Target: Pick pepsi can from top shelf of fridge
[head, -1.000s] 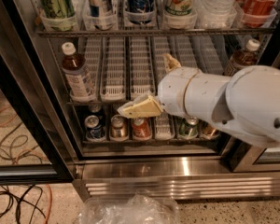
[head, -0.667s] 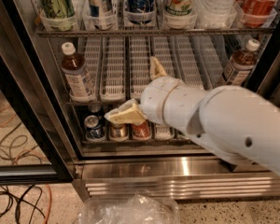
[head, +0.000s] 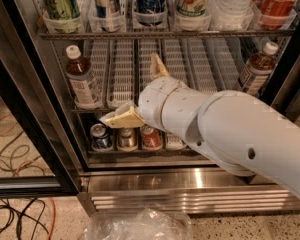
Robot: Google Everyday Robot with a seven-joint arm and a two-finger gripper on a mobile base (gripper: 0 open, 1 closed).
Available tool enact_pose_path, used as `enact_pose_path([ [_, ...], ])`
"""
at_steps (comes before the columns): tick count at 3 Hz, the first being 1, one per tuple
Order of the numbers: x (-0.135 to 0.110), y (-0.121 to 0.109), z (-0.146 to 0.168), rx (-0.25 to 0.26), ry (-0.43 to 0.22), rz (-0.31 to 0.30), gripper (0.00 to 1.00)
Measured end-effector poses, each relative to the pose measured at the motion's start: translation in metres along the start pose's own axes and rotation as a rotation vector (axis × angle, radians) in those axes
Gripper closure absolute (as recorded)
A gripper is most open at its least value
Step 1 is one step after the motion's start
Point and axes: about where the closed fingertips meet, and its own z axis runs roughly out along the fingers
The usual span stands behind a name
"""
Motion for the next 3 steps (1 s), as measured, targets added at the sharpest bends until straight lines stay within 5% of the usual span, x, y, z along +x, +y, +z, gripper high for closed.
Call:
enact_pose_path([
  [1,-0.003,-0.005,0.005,0.048,-0.03,0.011,0.0],
  [2,0.055,-0.006,-0.004,0.157,-0.013,-0.019,0.0],
  [3,0.095,0.044,-0.014,0.198,-0.044,-0.012,0.0],
])
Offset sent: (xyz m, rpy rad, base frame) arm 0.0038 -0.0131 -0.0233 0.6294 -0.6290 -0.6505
